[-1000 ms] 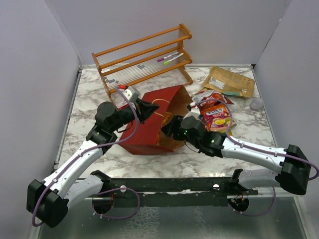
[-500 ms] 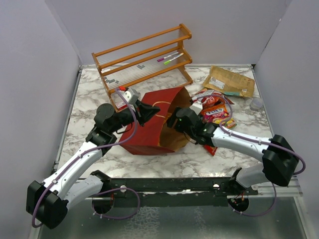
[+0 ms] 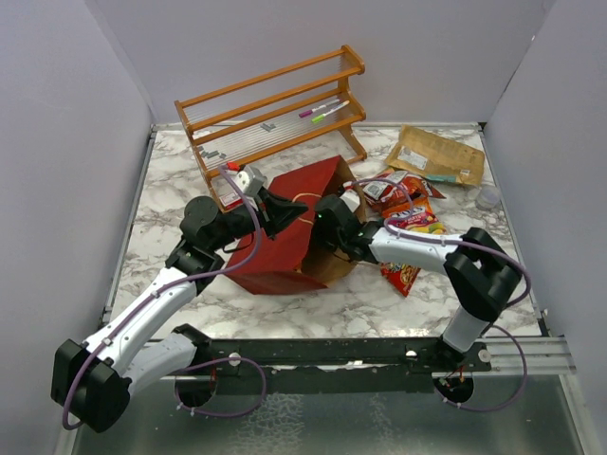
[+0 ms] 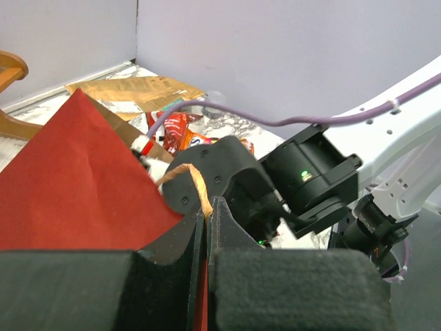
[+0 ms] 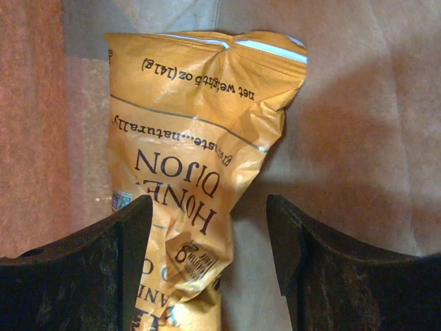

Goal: Take the snacks out of the paper bag
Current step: Take out the snack from the paper bag.

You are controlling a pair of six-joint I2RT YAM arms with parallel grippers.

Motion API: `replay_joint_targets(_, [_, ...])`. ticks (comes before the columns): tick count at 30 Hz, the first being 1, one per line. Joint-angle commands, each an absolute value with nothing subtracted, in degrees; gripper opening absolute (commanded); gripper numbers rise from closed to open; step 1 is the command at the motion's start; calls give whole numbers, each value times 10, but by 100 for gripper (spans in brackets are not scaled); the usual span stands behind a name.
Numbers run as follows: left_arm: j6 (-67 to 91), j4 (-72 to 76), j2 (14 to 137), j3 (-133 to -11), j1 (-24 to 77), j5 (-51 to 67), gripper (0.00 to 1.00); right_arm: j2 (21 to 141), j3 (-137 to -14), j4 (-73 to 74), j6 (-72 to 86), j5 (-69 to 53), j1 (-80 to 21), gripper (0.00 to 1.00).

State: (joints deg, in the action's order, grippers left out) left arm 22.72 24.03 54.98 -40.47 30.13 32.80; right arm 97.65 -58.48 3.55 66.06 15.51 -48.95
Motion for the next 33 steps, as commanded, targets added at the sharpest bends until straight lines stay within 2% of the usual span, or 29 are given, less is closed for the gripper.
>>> replay_joint_targets(1, [240,280,551,-405,305,346,0,1029,-607,-4,715,118,-491,66])
replay_joint_targets(8, [238,279,546,-402,306,347,0,1082,-638,-18,736,124,-490,65])
replay_joint_targets(12, [231,268,538,-398,305,341,0,1105,-654,-32,732,117,-491,55])
replay_joint_targets(18, [221,246,521,-388,305,318,0,1070,-642,-74,703,124,-492,35])
replay_joint_targets(22, [203,218,506,-381,305,296,0,1032,-618,-103,689,126,-492,13])
replay_joint_targets(25, [185,191,495,-381,305,276,0,1006,-599,-123,683,119,-492,3])
replay_joint_targets(33, [166,176,481,-378,305,251,0,926,-560,-156,641,127,-492,1])
